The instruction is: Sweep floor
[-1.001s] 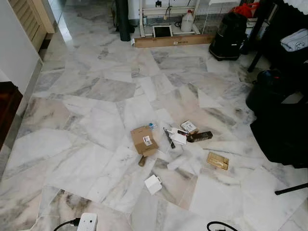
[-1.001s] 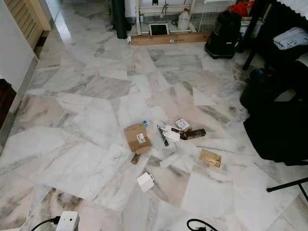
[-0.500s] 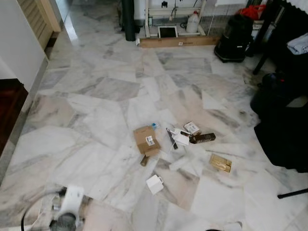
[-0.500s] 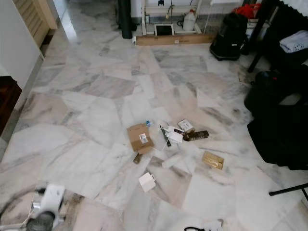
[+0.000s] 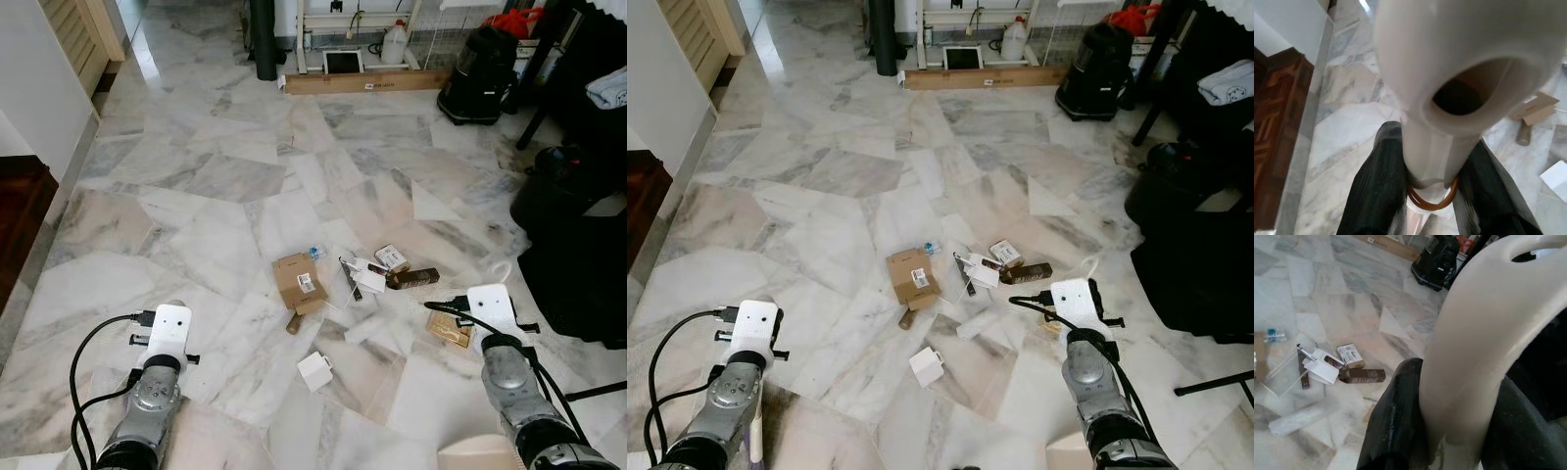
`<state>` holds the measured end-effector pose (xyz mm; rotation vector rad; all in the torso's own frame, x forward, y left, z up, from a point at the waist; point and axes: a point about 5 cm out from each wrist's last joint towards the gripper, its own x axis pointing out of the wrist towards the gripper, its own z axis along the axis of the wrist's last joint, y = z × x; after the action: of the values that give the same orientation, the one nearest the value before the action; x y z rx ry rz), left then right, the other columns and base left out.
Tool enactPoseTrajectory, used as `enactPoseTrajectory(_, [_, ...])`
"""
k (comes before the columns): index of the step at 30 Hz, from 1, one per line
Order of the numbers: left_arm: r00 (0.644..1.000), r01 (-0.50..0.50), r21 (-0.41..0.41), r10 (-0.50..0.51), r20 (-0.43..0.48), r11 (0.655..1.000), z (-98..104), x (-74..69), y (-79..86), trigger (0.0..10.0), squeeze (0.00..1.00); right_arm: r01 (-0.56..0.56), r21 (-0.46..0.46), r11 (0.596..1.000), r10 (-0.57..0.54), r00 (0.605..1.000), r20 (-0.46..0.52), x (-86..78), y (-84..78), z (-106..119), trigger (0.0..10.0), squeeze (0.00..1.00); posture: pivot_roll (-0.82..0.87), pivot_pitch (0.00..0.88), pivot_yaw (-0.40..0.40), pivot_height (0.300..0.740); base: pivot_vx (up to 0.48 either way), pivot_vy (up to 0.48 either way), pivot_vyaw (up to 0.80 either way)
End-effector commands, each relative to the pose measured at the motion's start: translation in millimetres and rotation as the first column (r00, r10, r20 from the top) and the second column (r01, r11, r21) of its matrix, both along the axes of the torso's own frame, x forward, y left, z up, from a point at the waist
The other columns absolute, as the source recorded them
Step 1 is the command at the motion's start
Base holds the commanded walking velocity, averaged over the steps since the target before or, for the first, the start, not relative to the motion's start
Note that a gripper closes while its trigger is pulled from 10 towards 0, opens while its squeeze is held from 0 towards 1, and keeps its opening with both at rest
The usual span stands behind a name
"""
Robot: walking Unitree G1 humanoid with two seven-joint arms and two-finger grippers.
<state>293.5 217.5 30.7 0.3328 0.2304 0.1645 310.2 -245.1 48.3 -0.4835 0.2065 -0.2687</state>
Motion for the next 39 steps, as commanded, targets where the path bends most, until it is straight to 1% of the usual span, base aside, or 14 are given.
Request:
enactPoseTrajectory(1, [1.0,-0.004,-0.039,0.004,0.001,0.999,-1.7,-3.1,-1.1,10.0,0.0,-0.008,0.041,0.999,0.005,0.998,0.066,5.2,3.7,9.2,10.0,0.0,0.03,0.145,-0.025,0.74,0.0,0.0,0.0])
enactPoseTrajectory(3, [0.998,0.018,-0.058,-0.014,0.062,0.998,9.0,0.9,-2.1,10.0,0.0,-0.005,0.054,0.999,-0.002,0.992,0.123,5.4,5.1,13.9,10.0,0.0,0.04,0.15,-0.023,0.74,0.0,0.0,0.0])
enactPoseTrajectory(4, [0.998,0.018,-0.058,-0.014,0.062,0.998,9.0,0.9,-2.1,10.0,0.0,-0.005,0.054,0.999,-0.002,0.992,0.123,5.4,5.1,13.9,10.0,0.0,0.04,0.15,-0.023,0.74,0.0,0.0,0.0])
enactPoseTrajectory(8, [0.99,0.04,-0.079,-0.029,0.137,0.996,27.1,8.1,-1.4,10.0,0.0,0.006,0.05,0.999,-0.018,0.966,0.257,11.2,-1.2,37.5,10.0,0.0,0.03,0.154,-0.019,0.74,0.0,0.0,0.0])
enactPoseTrajectory(10, [0.986,0.064,-0.063,-0.053,0.16,0.996,35.2,11.7,-1.6,10.0,0.0,-0.002,0.009,1.0,-0.001,0.947,0.321,15.3,-4.6,53.8,10.0,0.0,0.03,0.158,-0.017,0.74,0.0,0.0,0.0])
enactPoseTrajectory(15, [0.979,0.078,-0.083,-0.06,0.195,0.994,47.4,19.3,-2.5,10.0,0.0,-0.017,0.011,1.0,0.011,0.922,0.386,20.8,-4.9,72.6,10.0,0.0,0.03,0.16,-0.015,0.74,0.0,0.0,0.0])
enactPoseTrajectory(19, [0.973,0.117,-0.094,-0.095,0.209,0.989,53.0,22.2,-8.3,10.0,0.0,-0.043,0.014,0.999,0.035,0.923,0.383,21.6,0.2,71.3,10.0,0.0,0.03,0.161,-0.014,0.74,0.0,0.0,0.0])
enactPoseTrajectory(21, [0.969,0.147,-0.1,-0.123,0.212,0.984,55.3,23.2,-12.3,10.0,0.0,-0.043,0.049,0.998,0.022,0.933,0.36,20.2,3.4,64.4,10.0,0.0,0.03,0.162,-0.013,0.74,0.0,0.0,0.0])
enactPoseTrajectory(22, [0.965,0.168,-0.099,-0.143,0.221,0.981,58.5,23.7,-14.3,10.0,0.0,-0.041,0.098,0.994,0.005,0.939,0.343,18.3,6.5,57.8,10.0,0.0,0.03,0.163,-0.012,0.74,0.0,0.0,0.0])
enactPoseTrajectory(25, [0.962,0.174,-0.102,-0.147,0.232,0.979,62.3,24.0,-13.8,10.0,0.0,-0.042,0.128,0.991,-0.003,0.944,0.33,16.1,9.6,53.2,10.0,0.0,0.03,0.167,-0.011,0.74,0.0,0.0,0.0])
enactPoseTrajectory(30, [0.943,0.223,-0.158,-0.172,0.284,0.962,73.5,26.2,-17.1,10.0,0.0,-0.032,0.21,0.977,-0.027,0.961,0.277,13.1,13.0,39.6,10.0,0.0,0.03,0.171,-0.007,0.74,0.0,0.0,0.0])
enactPoseTrajectory(34, [0.939,0.244,-0.175,-0.187,0.289,0.954,78.2,28.3,-19.3,10.0,0.0,-0.03,0.203,0.979,-0.023,0.967,0.253,9.8,15.6,32.4,10.0,0.0,0.04,0.174,-0.005,0.74,0.0,0.0,0.0])
enactPoseTrajectory(38, [0.936,0.264,-0.191,-0.203,0.289,0.946,78.8,27.8,-20.6,10.0,0.0,-0.061,0.14,0.988,0.026,0.97,0.24,8.6,19.5,30.6,10.0,0.0,0.04,0.176,-0.004,0.74,0.0,0.0,0.0])
enactPoseTrajectory(39, [0.934,0.271,-0.2,-0.207,0.292,0.942,78.7,27.2,-21.6,10.0,0.0,-0.064,0.146,0.987,0.027,0.969,0.245,8.6,20.7,30.7,10.0,0.0,0.04,0.177,-0.003,0.74,0.0,0.0,0.0])
